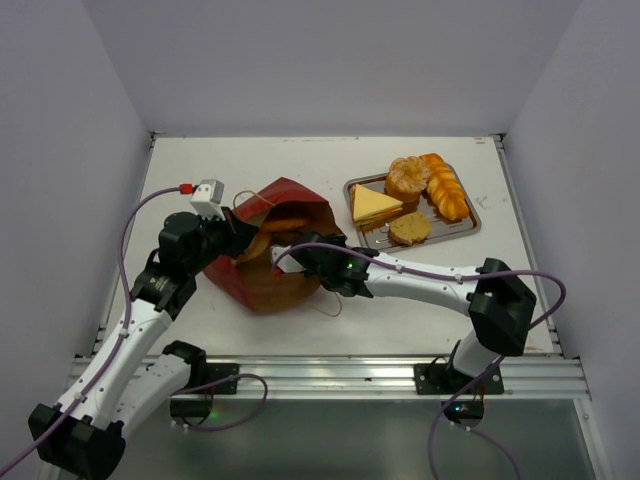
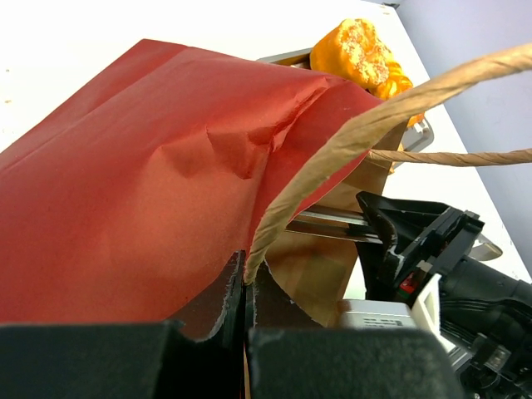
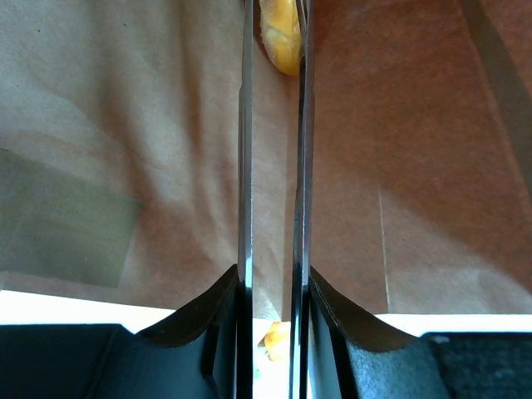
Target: Take the fake bread out of the paper bag
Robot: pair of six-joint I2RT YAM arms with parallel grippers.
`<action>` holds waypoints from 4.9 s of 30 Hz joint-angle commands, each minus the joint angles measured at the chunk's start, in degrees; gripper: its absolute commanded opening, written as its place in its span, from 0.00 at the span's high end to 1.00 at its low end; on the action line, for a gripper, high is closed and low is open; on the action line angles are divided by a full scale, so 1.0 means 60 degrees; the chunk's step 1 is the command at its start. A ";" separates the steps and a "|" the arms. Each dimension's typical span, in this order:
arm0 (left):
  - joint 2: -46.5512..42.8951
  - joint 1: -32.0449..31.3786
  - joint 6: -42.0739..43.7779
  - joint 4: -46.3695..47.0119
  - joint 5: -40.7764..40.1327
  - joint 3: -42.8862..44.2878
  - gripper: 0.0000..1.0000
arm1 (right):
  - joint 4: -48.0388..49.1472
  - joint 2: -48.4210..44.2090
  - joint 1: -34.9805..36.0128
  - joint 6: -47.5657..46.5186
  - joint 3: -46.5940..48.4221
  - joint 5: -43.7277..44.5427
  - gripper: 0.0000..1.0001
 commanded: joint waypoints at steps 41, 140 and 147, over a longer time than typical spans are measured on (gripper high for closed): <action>-0.0196 -0.0026 0.0047 0.0275 0.0308 0.0097 1.00 | 0.0456 0.1443 -0.0038 -0.0702 0.1434 0.1677 0.54; -0.0152 -0.0026 0.0193 0.0159 -0.0747 0.0258 1.00 | -0.3207 -0.6908 -0.7638 -0.0965 -0.2491 -0.2596 1.00; -0.0313 -0.0026 0.0281 0.0173 -0.0645 0.0141 1.00 | -0.1992 -0.6409 -0.8681 -0.2254 -0.3092 -0.2936 1.00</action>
